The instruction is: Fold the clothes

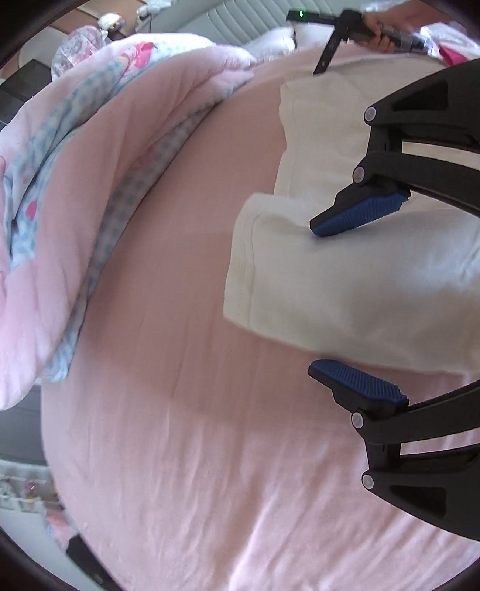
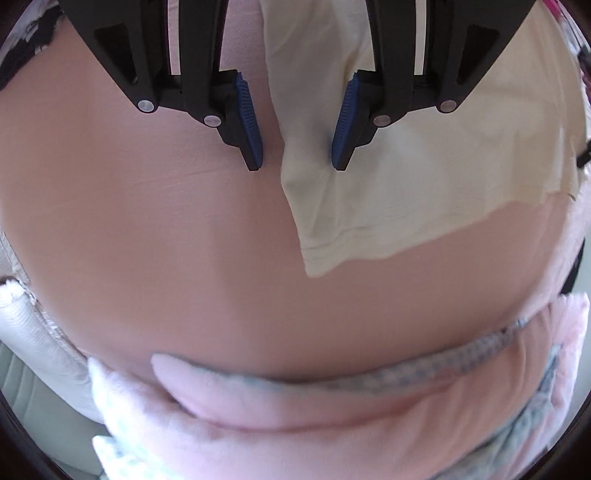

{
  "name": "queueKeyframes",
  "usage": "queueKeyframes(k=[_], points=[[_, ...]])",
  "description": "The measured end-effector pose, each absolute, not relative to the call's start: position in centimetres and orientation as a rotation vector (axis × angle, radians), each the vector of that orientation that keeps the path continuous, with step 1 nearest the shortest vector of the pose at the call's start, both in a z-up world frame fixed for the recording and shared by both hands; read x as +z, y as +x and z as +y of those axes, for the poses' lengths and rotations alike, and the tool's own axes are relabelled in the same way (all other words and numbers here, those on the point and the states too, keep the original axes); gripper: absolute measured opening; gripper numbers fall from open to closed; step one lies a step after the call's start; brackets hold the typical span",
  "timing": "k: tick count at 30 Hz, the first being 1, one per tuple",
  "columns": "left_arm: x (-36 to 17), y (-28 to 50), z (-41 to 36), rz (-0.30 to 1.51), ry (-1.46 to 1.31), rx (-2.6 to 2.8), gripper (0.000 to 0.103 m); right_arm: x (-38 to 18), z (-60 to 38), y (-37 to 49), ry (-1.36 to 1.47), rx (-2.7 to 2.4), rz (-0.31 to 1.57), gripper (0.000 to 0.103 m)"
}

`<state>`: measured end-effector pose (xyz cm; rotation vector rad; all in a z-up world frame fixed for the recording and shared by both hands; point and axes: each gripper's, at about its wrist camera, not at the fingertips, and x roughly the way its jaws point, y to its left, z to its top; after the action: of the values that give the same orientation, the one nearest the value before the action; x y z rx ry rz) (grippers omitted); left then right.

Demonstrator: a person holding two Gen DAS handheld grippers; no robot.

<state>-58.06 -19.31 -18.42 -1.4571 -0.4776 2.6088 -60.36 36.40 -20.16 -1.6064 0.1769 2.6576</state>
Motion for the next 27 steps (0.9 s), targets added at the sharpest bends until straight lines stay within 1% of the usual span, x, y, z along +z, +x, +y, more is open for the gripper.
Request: queueKeyframes(k=[1, 2, 3, 4, 5, 6, 8, 10, 11, 12, 13, 14, 15, 17, 19, 22, 24, 25, 27], points=[[-18.6, -58.3, -18.8, -0.424, -1.475, 2.618, 0.063, -20.2, 36.2, -60.6, -1.589, 2.682, 0.144, 0.039], [-18.6, -58.4, -18.3, -0.374, -1.479, 2.633, 0.054, -20.2, 36.1, -60.8, -1.597, 2.690, 0.143, 0.034], [-18.4, -58.4, -18.3, -0.379, -1.471, 2.627, 0.033, -20.0, 35.9, -61.1, -1.608, 2.703, 0.159, 0.025], [-18.3, -58.4, -18.5, -0.415, -1.461, 2.606, 0.018, -19.9, 35.7, -61.3, -1.620, 2.715, 0.174, 0.002], [-17.9, -58.2, -18.7, -0.413, -1.452, 2.618, 0.011, -19.8, 35.6, -61.5, -1.632, 2.727, 0.190, 0.003], [-17.4, -57.8, -18.9, -0.386, -1.443, 2.650, 0.011, -19.6, 35.3, -61.6, -1.635, 2.738, 0.183, 0.002], [-16.7, -57.1, -19.3, -0.344, -1.437, 2.707, 0.011, -18.8, 34.2, -61.5, -1.583, 2.741, 0.028, 0.002], [-16.6, -56.6, -20.8, -0.371, -1.475, 2.733, 0.013, -18.2, 34.5, -61.1, -1.518, 2.723, -0.021, 0.001], [-16.7, -56.3, -22.0, -0.418, -1.500, 2.728, 0.017, -18.0, 35.0, -61.0, -1.495, 2.707, -0.028, 0.001], [-16.8, -56.0, -23.3, -0.475, -1.508, 2.717, 0.028, -18.0, 35.5, -61.0, -1.491, 2.685, -0.022, 0.001], [-16.9, -55.7, -24.5, -0.527, -1.505, 2.708, 0.035, -18.0, 36.0, -61.0, -1.488, 2.664, -0.014, 0.001], [-16.9, -55.5, -25.7, -0.579, -1.501, 2.698, 0.048, -18.2, 36.6, -60.8, -1.492, 2.645, 0.000, 0.000], [-17.0, -55.3, -26.9, -0.631, -1.497, 2.687, 0.053, -18.5, 37.6, -60.5, -1.499, 2.630, 0.019, 0.001], [-17.1, -54.8, -29.3, -0.735, -1.486, 2.664, 0.054, -19.3, 38.2, -61.2, -1.532, 2.600, 0.090, 0.001], [-18.1, -54.5, -30.0, -0.794, -1.530, 2.557, 0.054, -19.9, 39.3, -61.7, -1.555, 2.590, 0.211, 0.002], [-18.1, -53.2, -28.9, -0.602, -1.464, 2.565, 0.054, -20.4, 40.4, -62.0, -1.543, 2.590, 0.331, 0.004], [-18.3, -53.1, -27.9, -0.518, -1.419, 2.571, 0.054, -20.4, 40.1, -61.9, -1.540, 2.596, 0.302, 0.005], [-18.3, -53.3, -27.1, -0.444, -1.398, 2.583, 0.054, -20.4, 39.8, -61.9, -1.545, 2.606, 0.262, 0.005], [-17.6, -54.2, -25.5, -0.384, -1.342, 2.575, 0.053, -20.2, 39.2, -62.0, -1.550, 2.628, 0.180, 0.005]])
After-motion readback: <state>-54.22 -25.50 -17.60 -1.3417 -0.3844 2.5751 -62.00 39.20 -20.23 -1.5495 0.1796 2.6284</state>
